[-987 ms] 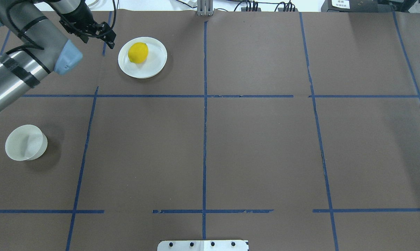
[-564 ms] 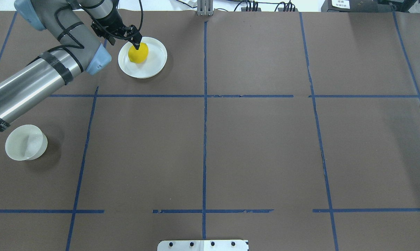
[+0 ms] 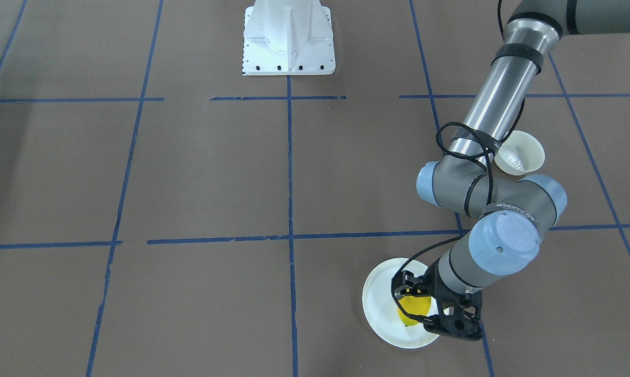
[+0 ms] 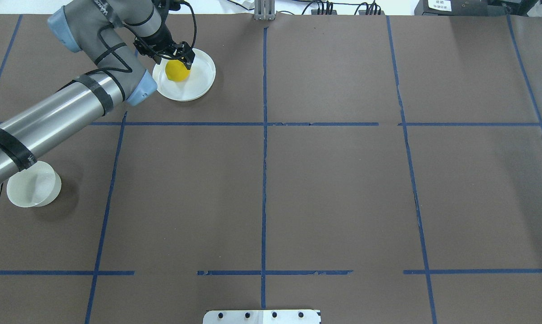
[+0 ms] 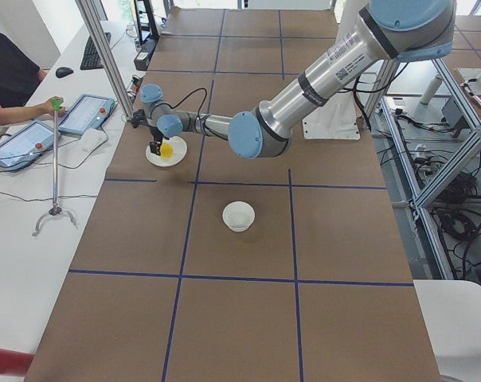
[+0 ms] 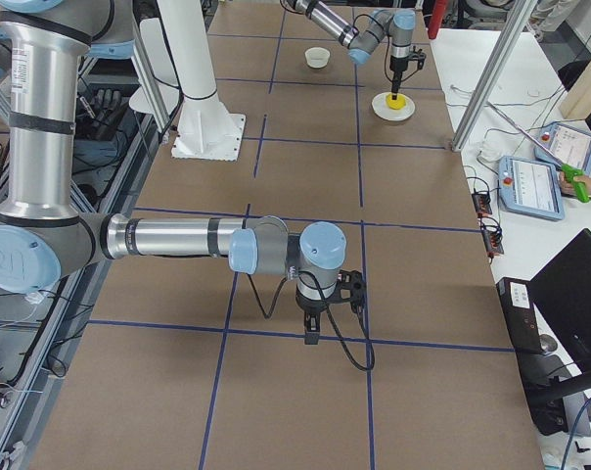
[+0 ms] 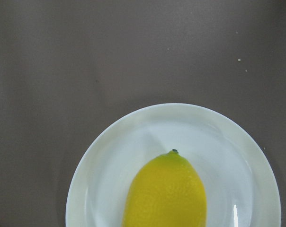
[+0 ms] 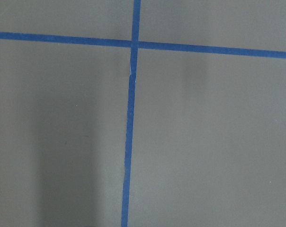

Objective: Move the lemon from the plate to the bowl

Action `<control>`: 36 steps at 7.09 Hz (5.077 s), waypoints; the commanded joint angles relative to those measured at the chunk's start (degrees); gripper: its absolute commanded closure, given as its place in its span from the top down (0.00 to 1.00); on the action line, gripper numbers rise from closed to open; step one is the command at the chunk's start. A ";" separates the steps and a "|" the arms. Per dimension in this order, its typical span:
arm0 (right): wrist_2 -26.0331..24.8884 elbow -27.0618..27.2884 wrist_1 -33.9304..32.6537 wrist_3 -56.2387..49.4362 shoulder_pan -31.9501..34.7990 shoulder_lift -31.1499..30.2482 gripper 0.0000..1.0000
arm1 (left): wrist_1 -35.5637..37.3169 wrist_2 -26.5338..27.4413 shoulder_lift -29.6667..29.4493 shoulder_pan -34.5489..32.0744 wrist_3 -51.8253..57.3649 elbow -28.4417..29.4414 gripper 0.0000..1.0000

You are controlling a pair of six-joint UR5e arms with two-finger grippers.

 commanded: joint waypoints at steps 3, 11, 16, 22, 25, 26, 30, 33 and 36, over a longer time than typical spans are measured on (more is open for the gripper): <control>0.00 -0.07 0.00 0.00 0.00 0.00 1.00 | -4.16 3.30 -1.51 1.62 -3.73 4.09 0.78; 0.00 -0.07 0.00 0.00 0.00 0.00 1.00 | 25.81 -4.70 32.76 -6.03 -4.00 -54.28 0.00; 0.00 -0.07 0.00 0.00 0.00 0.00 1.00 | 2.55 3.13 63.95 -3.58 -14.17 -65.88 0.00; 0.00 -0.07 0.00 0.00 0.00 0.00 1.00 | 2.34 5.15 65.29 4.08 -16.75 -63.51 0.35; 0.00 -0.07 0.00 0.00 0.00 0.00 1.00 | 2.34 4.45 65.73 3.90 -11.74 -63.67 1.00; 0.00 -0.07 0.00 0.00 0.00 0.00 1.00 | 2.95 4.18 65.64 3.73 -11.74 -65.24 1.00; -0.09 -0.07 0.00 0.00 0.00 0.00 1.00 | 15.35 -0.46 60.50 -6.77 4.96 -70.35 1.00; -0.09 -0.07 0.00 0.00 0.00 0.00 1.00 | 31.78 -2.13 53.16 -20.65 32.39 -69.13 1.00; 0.00 -0.07 0.00 0.00 0.00 0.00 1.00 | 40.45 -9.09 53.77 -31.32 43.25 -65.62 1.00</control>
